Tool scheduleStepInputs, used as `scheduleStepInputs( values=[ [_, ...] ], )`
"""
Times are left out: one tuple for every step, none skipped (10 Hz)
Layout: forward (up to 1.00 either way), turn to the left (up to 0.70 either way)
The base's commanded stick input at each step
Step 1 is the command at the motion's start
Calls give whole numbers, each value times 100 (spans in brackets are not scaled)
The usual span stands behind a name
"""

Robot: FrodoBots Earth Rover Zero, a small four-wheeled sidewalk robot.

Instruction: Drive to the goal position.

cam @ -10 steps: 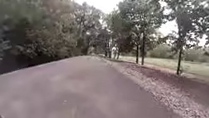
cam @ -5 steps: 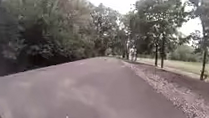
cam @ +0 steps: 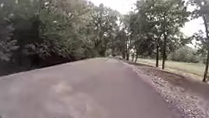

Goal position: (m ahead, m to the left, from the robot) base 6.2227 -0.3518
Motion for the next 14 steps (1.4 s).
scheduleStepInputs(
  values=[
    [70, 0],
    [70, 0],
    [70, 0],
    [70, 0],
    [70, 0],
    [70, 0],
    [70, 0],
    [70, 0],
    [70, 0],
    [70, 0],
    [70, 0],
    [70, 0],
    [70, 0],
    [70, 0]
  ],
)
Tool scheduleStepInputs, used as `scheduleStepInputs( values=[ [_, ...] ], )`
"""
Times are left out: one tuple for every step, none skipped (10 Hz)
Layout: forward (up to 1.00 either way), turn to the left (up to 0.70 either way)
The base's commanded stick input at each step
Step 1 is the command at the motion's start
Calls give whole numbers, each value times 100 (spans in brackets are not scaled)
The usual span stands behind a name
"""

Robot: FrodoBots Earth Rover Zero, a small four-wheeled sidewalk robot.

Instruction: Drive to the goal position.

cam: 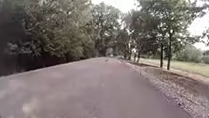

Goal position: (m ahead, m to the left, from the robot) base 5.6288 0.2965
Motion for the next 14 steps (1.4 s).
scheduleStepInputs(
  values=[
    [70, 0],
    [70, 0],
    [70, 0],
    [70, 0],
    [70, 0],
    [70, 0],
    [70, 0],
    [70, 0],
    [70, 0],
    [70, 0],
    [70, 0],
    [70, 0],
    [70, 0],
    [70, 0]
  ],
)
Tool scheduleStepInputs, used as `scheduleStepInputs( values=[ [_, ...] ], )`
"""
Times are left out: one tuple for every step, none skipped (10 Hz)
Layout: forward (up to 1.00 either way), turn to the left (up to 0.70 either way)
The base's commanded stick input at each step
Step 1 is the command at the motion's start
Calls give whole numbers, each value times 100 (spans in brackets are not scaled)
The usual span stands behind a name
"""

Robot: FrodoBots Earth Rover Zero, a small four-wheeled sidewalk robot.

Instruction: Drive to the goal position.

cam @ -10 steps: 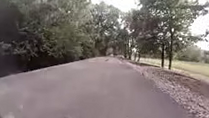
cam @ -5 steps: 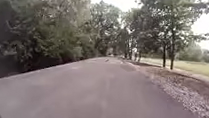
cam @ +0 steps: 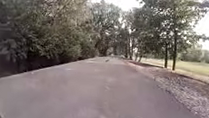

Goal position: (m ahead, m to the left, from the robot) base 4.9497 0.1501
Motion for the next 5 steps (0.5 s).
scheduleStepInputs(
  values=[
    [70, 0],
    [70, 0],
    [70, 0],
    [70, 0],
    [70, -2]
  ],
)
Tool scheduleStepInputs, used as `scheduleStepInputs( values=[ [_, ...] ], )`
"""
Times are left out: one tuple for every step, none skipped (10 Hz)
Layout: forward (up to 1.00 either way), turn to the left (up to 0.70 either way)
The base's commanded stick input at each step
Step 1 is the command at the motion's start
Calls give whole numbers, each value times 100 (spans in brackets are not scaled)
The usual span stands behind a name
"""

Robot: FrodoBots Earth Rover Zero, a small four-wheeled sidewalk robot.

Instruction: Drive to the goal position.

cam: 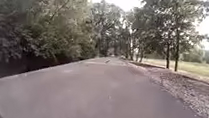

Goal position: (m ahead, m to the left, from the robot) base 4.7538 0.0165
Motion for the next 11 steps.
scheduleStepInputs(
  values=[
    [70, -20],
    [70, -33],
    [70, -24],
    [70, -15],
    [70, -5],
    [70, 0],
    [70, 0],
    [70, 0],
    [70, 0],
    [70, 0],
    [70, 0]
  ],
)
